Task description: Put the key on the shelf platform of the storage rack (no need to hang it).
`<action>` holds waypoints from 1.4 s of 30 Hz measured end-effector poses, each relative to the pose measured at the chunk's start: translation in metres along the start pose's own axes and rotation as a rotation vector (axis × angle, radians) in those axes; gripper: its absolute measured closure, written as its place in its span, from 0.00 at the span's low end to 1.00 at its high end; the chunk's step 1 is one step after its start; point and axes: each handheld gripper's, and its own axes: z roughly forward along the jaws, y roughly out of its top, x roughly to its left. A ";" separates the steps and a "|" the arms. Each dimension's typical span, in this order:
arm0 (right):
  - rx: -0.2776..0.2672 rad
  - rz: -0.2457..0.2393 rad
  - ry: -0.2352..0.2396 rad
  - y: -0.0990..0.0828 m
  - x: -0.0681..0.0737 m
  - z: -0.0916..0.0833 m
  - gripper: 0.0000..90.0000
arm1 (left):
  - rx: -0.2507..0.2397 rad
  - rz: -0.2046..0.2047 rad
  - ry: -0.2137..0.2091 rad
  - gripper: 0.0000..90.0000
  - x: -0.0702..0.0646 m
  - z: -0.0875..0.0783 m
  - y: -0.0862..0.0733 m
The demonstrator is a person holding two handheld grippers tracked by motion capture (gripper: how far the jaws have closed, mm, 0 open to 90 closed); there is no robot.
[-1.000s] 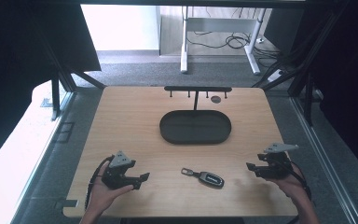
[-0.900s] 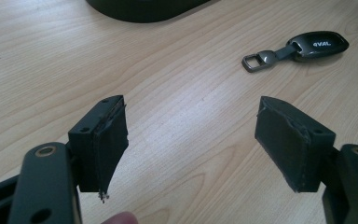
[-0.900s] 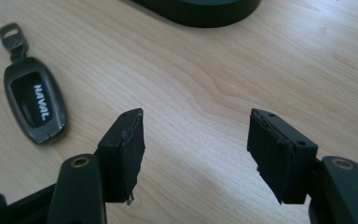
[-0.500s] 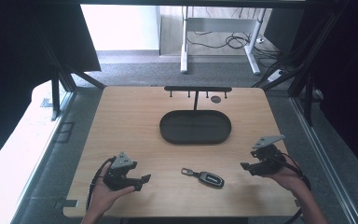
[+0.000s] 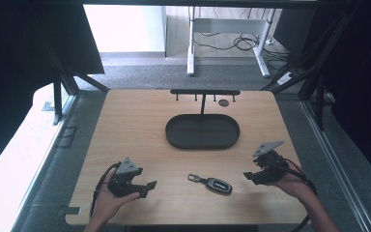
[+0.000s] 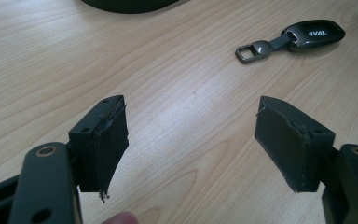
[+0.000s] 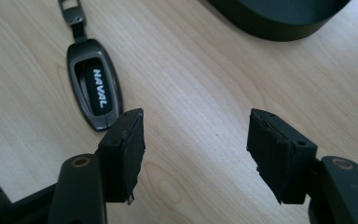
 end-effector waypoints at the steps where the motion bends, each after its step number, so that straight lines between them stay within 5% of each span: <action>1: 0.015 -0.013 0.004 0.003 0.003 0.001 0.42 | -0.003 0.000 0.001 0.29 -0.001 -0.001 0.000; 19: 0.067 -0.082 0.037 0.032 0.023 0.024 0.41 | -0.016 0.006 0.005 0.29 0.002 -0.005 0.000; 42: 0.110 -0.144 0.094 0.047 0.047 0.060 0.36 | -0.015 0.002 0.031 0.29 0.005 -0.011 0.000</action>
